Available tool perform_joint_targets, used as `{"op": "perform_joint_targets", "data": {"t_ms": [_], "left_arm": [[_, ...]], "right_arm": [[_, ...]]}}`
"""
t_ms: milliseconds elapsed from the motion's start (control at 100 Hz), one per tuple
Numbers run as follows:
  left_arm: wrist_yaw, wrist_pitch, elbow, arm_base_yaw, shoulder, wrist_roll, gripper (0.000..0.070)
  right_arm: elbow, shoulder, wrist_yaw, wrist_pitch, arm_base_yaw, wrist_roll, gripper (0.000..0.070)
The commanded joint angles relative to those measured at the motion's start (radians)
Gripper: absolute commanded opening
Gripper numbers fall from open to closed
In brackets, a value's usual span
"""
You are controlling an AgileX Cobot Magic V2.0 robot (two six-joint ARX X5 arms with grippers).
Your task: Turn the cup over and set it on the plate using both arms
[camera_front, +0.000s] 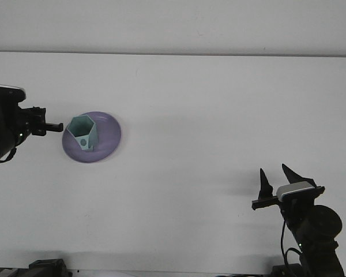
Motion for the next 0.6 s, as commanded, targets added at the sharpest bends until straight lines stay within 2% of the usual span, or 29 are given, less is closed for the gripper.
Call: {"op": "perform_joint_targets", "data": {"t_ms": [0,90,150,310,430,530,590], "left_arm": [[0.002,0.023,-0.023,0.004,-0.02,-0.015,0.0013],[0.014,0.136,-0.159,0.003,-0.115,-0.015,0.0013],[0.02,0.233,-0.285,0.003,-0.19,-0.023,0.0013],[0.02,0.544,-0.688,0.0,-0.417,-0.045,0.0013],[0.021,0.769,-0.959,-0.001,-0.586,-0.081,0.0013],[0.021,0.861,-1.107,-0.002,-0.697,-0.158,0.0012],[0.021,0.863,-1.166,-0.002,-0.748,-0.177,0.0012]], "right_arm": [[0.004,0.005,0.004,0.003,0.001,0.014,0.027],[0.004,0.005,0.004,0.003,0.001,0.014,0.0083],[0.004,0.005,0.006,0.003,0.001,0.014,0.0003],[0.004,0.002,0.053,0.007,0.0,0.03,0.0001],[0.003,-0.019,0.06,0.035,0.0,0.026,0.0001],[0.003,-0.049,0.06,0.058,0.0,0.02,0.0001],[0.003,-0.07,0.061,0.063,0.0,0.02,0.0001]]}}
